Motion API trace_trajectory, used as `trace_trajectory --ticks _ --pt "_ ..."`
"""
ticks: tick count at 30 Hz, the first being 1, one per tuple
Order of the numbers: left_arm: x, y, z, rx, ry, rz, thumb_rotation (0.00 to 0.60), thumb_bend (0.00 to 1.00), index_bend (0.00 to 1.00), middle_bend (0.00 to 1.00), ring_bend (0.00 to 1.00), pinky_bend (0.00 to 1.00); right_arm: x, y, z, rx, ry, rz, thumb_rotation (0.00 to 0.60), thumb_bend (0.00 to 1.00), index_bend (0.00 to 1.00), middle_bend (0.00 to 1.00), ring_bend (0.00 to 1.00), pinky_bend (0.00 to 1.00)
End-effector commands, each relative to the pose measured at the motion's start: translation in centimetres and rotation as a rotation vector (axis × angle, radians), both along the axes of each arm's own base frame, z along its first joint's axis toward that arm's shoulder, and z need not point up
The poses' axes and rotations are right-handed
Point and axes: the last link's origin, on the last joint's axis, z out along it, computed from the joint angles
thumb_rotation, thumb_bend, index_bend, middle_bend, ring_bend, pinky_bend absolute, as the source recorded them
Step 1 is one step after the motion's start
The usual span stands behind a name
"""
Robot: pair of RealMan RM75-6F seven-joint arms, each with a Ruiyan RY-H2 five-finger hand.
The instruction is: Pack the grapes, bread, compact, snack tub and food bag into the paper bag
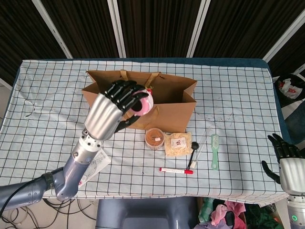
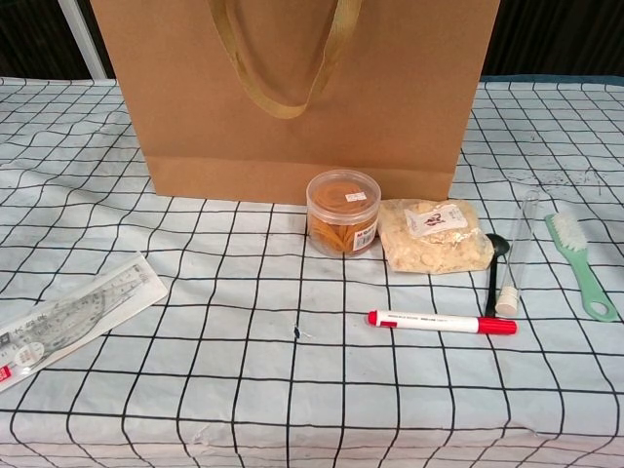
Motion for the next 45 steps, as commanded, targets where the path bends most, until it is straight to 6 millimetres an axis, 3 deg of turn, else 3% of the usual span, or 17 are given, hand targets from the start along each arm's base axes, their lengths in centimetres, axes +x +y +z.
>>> trace_trajectory --ticks 1,4,12,16,19,22,26,31,35,36,39,45 --pt "1.0 3.2 0.6 -0.003 0.044 0.060 0.600 0.31 0.35 0.41 0.25 0.32 -0.1 0.0 0.0 0.000 0.000 -0.002 0.600 0.26 0.13 0.13 0.24 0.28" --pt "0.5 4.8 0.2 -0.003 0.065 0.107 0.600 0.31 0.34 0.41 0.25 0.32 -0.2 -0.1 0.0 0.003 -0.002 -0.007 0.600 0.26 0.13 0.13 0.24 0.28" --pt "-1.7 6.7 -2.3 -0.060 0.123 0.206 0.600 0.28 0.30 0.36 0.21 0.30 -0.2 0.0 0.3 -0.007 -0.007 -0.005 0.600 0.26 0.13 0.13 0.24 0.28" --pt "-2.7 7.1 -3.1 -0.084 0.163 0.244 0.600 0.16 0.25 0.26 0.12 0.23 -0.2 0.0 0.5 -0.015 -0.009 -0.002 0.600 0.26 0.13 0.13 0.24 0.28" --pt "-2.9 7.1 -3.2 -0.092 0.185 0.263 0.600 0.03 0.18 0.14 0.01 0.12 -0.2 0.0 0.6 -0.020 -0.011 0.001 0.600 0.26 0.13 0.13 0.24 0.28" --pt "-2.9 7.0 -2.8 -0.083 0.194 0.283 0.600 0.00 0.14 0.08 0.00 0.09 -0.2 0.0 0.6 -0.023 -0.012 0.003 0.600 0.26 0.13 0.13 0.24 0.28" --pt "-2.4 6.2 -1.6 -0.072 0.172 0.272 0.600 0.00 0.13 0.08 0.00 0.09 -0.1 0.1 0.6 -0.025 -0.015 0.008 0.600 0.26 0.13 0.13 0.24 0.28" --pt "-2.9 4.0 2.1 0.003 0.065 0.242 0.600 0.01 0.15 0.13 0.00 0.09 -0.2 0.2 0.6 -0.019 -0.013 0.006 0.600 0.26 0.13 0.13 0.24 0.28" --pt "-7.4 0.5 4.5 0.061 0.103 0.305 0.600 0.01 0.16 0.14 0.00 0.09 -0.3 0.1 0.4 0.000 -0.008 -0.006 0.600 0.26 0.13 0.13 0.24 0.28" --pt "-10.0 -1.0 5.1 0.082 0.161 0.357 0.600 0.01 0.17 0.14 0.00 0.09 -0.3 0.1 0.3 0.008 -0.009 -0.008 0.600 0.26 0.13 0.13 0.24 0.28" --pt "-14.8 -4.2 6.2 0.133 0.278 0.447 0.600 0.01 0.17 0.14 0.00 0.09 0.0 0.0 0.0 0.030 -0.017 0.001 0.600 0.24 0.13 0.13 0.23 0.27" --pt "-23.7 -10.5 6.3 0.089 0.331 0.581 0.600 0.01 0.16 0.14 0.00 0.08 2.0 -1.1 -0.7 0.157 -0.023 0.068 0.600 0.20 0.13 0.13 0.22 0.25"
